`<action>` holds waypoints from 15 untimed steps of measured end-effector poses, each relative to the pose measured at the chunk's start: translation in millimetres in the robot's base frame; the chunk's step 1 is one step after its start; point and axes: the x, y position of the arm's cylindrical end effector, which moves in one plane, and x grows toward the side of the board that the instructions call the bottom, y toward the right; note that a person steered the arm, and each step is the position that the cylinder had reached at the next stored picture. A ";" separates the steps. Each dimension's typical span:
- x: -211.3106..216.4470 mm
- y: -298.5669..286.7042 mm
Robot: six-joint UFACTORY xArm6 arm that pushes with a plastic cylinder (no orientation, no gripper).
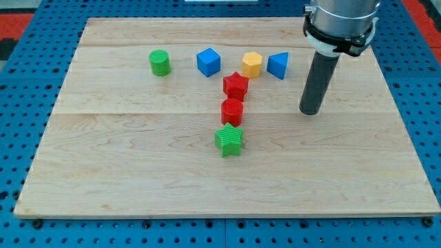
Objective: Nudge the blue triangle up a bit
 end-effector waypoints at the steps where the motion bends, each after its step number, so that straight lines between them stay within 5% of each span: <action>1: 0.8 0.0; 9: 6.7 10.8; 13: 41.5 67.2; 15: -24.7 45.9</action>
